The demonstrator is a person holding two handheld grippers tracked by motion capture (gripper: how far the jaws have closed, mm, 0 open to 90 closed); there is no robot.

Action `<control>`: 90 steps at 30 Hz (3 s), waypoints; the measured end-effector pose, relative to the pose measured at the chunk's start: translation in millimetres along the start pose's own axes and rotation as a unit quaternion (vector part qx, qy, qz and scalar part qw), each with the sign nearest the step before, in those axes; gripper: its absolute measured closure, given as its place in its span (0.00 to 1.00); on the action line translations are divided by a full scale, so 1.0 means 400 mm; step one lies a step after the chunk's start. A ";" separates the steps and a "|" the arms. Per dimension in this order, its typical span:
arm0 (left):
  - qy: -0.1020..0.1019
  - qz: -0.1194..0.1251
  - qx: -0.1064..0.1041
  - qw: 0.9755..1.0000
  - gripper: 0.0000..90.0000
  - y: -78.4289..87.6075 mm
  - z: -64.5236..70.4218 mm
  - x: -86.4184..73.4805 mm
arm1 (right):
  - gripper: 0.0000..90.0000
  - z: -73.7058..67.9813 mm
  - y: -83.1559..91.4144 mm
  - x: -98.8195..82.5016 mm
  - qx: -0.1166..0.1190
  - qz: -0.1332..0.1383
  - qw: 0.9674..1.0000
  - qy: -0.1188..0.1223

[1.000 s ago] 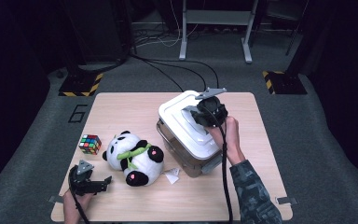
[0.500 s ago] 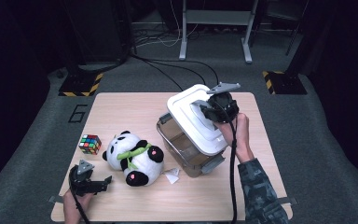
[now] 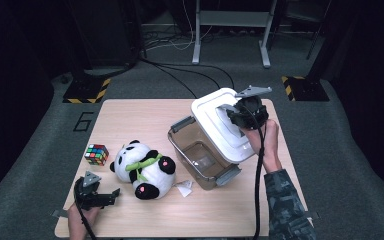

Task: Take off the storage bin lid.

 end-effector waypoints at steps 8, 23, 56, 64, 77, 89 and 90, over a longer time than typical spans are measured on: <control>-0.001 -0.003 -0.001 1.000 0.02 0.001 0.000 0.000 | 0.74 0.048 0.006 -0.001 -0.016 -0.001 1.000 -0.013; 0.000 -0.001 0.000 1.000 0.02 0.000 0.000 0.000 | 0.74 0.128 0.005 -0.015 -0.048 -0.007 0.998 -0.042; -0.001 -0.003 -0.002 1.000 0.02 0.001 0.000 0.000 | 0.74 0.275 -0.073 -0.112 -0.107 -0.041 0.988 -0.099; -0.002 -0.003 -0.002 1.000 0.03 0.001 0.000 0.000 | 0.74 0.302 -0.091 -0.152 -0.115 -0.042 0.986 -0.117; -0.002 0.000 0.000 1.000 0.03 0.000 0.001 0.001 | 0.74 0.335 -0.148 -0.237 -0.133 -0.058 0.979 -0.140; -0.002 -0.001 0.000 1.000 0.03 0.001 0.001 0.001 | 0.74 0.333 -0.211 -0.308 -0.152 -0.061 0.973 -0.164; -0.002 -0.001 0.000 1.000 0.03 0.002 0.001 0.000 | 0.74 0.332 -0.218 -0.316 -0.150 -0.062 0.974 -0.161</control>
Point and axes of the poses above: each handheld gripper's, and its own axes: y roughly backward along the jaws, x roughly out of its top, z roughly to its right, the point moved 5 cm from there along -y, roughly forward along the jaws, and after that the axes turned 9 degrees about -y, right-handed, at the moved point
